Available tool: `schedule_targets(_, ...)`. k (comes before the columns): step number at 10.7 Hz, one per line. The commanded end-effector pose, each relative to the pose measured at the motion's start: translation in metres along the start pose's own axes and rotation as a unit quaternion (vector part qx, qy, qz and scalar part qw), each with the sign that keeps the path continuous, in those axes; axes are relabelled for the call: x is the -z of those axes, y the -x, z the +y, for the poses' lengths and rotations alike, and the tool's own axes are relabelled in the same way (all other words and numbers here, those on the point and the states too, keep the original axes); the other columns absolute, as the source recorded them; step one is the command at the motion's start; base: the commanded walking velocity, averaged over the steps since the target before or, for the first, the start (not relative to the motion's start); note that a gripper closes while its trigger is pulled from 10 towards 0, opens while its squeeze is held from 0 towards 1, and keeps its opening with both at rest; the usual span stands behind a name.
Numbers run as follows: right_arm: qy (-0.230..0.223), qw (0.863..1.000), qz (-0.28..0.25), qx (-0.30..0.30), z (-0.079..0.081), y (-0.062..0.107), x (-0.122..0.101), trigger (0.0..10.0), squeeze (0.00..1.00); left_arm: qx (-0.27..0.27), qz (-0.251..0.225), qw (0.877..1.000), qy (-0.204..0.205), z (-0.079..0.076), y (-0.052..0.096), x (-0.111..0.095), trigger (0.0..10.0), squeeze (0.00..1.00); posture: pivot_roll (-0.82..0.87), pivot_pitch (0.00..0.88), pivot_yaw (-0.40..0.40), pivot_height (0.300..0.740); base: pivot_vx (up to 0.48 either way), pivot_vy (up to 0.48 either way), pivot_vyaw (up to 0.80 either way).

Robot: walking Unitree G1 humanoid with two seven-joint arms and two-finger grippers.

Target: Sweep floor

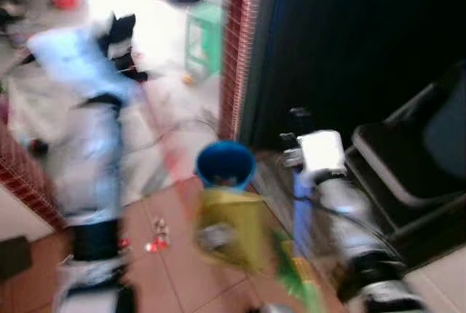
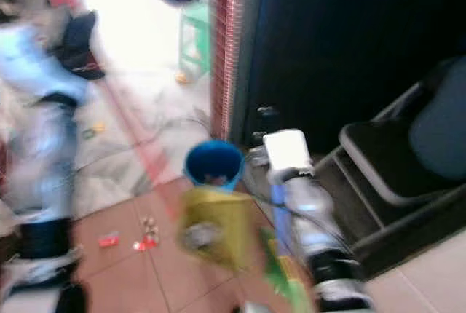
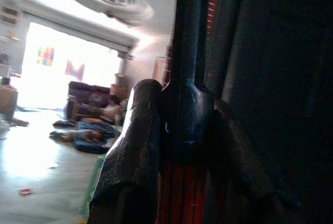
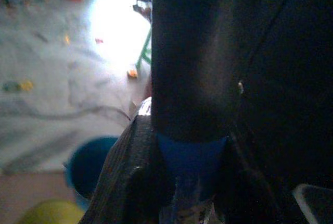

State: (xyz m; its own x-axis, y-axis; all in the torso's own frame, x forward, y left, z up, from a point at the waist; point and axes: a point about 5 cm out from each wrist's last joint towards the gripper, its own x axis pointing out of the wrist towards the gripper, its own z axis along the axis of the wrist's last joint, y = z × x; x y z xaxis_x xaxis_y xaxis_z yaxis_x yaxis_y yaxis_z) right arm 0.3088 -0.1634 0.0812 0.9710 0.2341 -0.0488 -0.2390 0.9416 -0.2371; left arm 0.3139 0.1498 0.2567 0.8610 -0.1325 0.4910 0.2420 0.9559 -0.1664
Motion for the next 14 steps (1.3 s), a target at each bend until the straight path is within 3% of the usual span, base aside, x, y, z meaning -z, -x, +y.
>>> schedule_targets(1, 0.009, 0.999, -0.033, -0.019, 0.008, -0.008, -0.017, 10.0, 0.0, -0.022, -0.057, 0.998, -0.004, 0.012, -0.003, -0.026, 10.0, 0.0, 0.0, 0.0, -0.038, 0.74, 0.48, 0.0, 0.0)
schedule_targets(9, 0.018, 0.999, -0.028, -0.032, 0.009, -0.006, -0.014, 10.0, 0.0, -0.075, -0.071, 0.993, -0.049, 0.025, -0.005, -0.031, 10.0, 0.0, -0.01, 0.0, -0.044, 0.74, 0.438, 0.0, 0.0)
schedule_targets(11, 0.019, 0.999, -0.024, -0.036, 0.009, -0.003, -0.012, 10.0, 0.0, -0.092, -0.081, 0.988, -0.092, 0.03, -0.006, -0.035, 10.0, 0.0, -0.02, 0.0, -0.042, 0.74, 0.424, 0.0, 0.0)
schedule_targets(14, 0.022, 0.999, -0.022, -0.04, 0.01, -0.001, -0.011, 10.0, 0.0, -0.106, -0.09, 0.983, -0.122, 0.033, -0.007, -0.035, 10.0, 0.0, -0.02, 0.0, -0.044, 0.74, 0.424, 0.0, 0.0)
